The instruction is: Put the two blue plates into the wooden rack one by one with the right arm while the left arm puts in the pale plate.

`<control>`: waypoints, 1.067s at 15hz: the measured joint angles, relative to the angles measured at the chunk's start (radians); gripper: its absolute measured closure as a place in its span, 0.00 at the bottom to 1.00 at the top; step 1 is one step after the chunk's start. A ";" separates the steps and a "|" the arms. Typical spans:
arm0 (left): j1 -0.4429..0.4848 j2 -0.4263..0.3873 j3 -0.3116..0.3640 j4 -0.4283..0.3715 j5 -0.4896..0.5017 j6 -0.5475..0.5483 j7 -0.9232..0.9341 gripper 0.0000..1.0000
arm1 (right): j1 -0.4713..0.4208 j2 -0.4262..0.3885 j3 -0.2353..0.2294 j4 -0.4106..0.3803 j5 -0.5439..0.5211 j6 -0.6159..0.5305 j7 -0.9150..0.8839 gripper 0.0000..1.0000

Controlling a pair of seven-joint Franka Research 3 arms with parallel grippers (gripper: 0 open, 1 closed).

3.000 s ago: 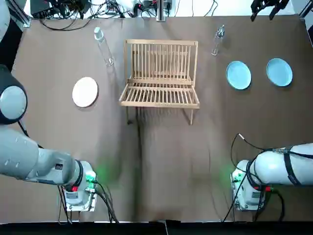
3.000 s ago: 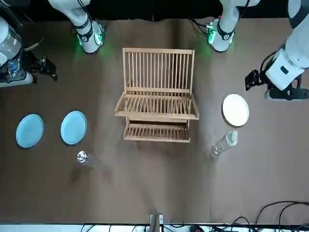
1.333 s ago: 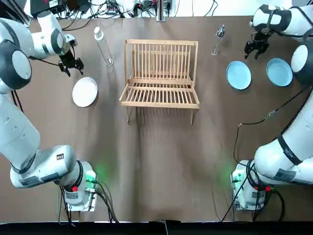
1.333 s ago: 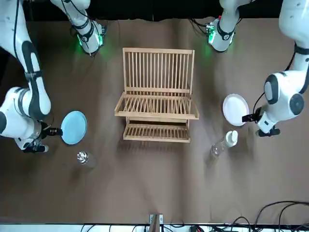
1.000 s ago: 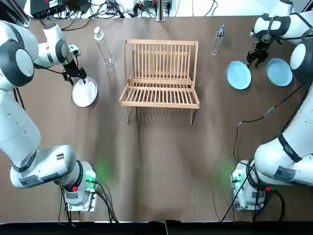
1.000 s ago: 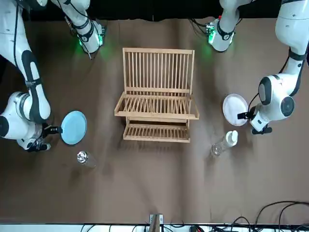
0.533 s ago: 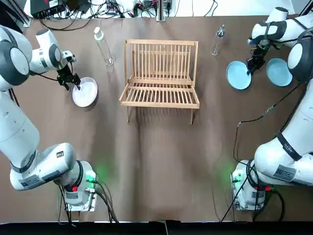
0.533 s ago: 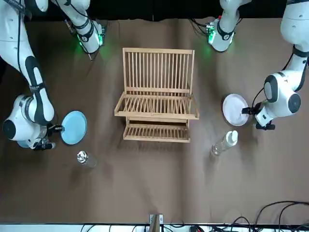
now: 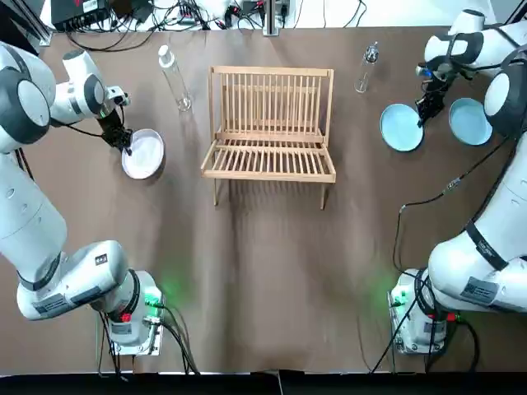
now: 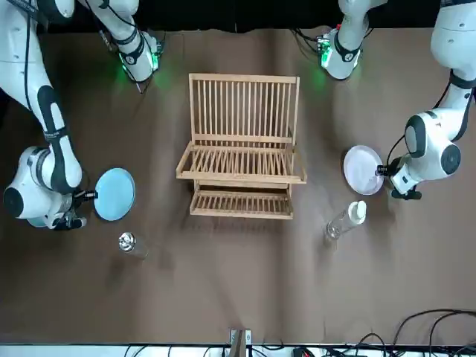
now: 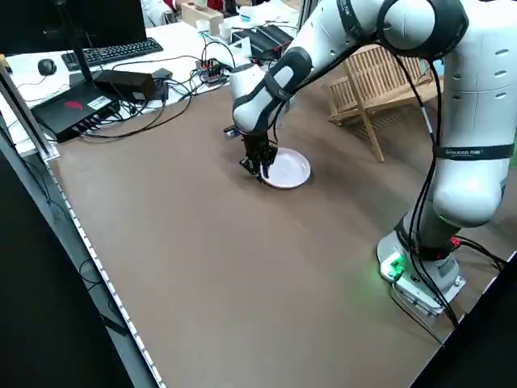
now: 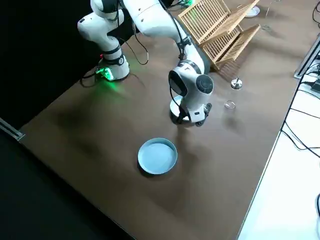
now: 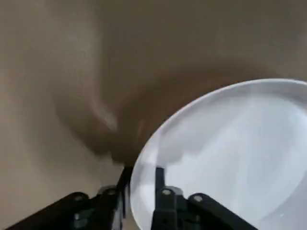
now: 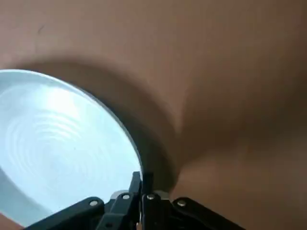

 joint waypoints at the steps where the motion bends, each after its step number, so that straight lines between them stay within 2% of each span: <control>1: 0.000 -0.004 0.000 0.000 0.000 -0.003 0.000 0.88 | 0.003 -0.015 0.006 0.026 0.000 -0.085 -0.013 0.98; 2: 0.000 -0.009 -0.001 0.000 0.000 -0.007 0.000 0.93 | 0.004 -0.030 0.011 0.045 0.000 -0.155 -0.015 0.98; 4: 0.000 -0.022 -0.009 0.003 -0.001 -0.015 0.000 0.93 | 0.006 -0.069 0.033 0.086 0.013 -0.325 -0.015 0.98; 7: 0.000 -0.052 -0.021 0.037 -0.010 -0.116 -0.016 0.94 | 0.015 -0.143 0.046 0.115 0.080 -0.551 -0.014 0.98; 11: 0.000 -0.140 -0.033 0.141 -0.067 -0.390 -0.025 0.96 | 0.050 -0.237 0.050 0.116 0.133 -0.800 0.090 0.98; 14: 0.000 -0.243 -0.034 0.212 -0.094 -0.617 -0.026 0.96 | 0.153 -0.285 0.055 0.116 0.260 -0.917 0.282 0.98; 16: 0.000 -0.296 -0.034 0.268 -0.138 -0.786 -0.045 0.96 | 0.229 -0.295 0.058 0.115 0.356 -0.957 0.423 0.98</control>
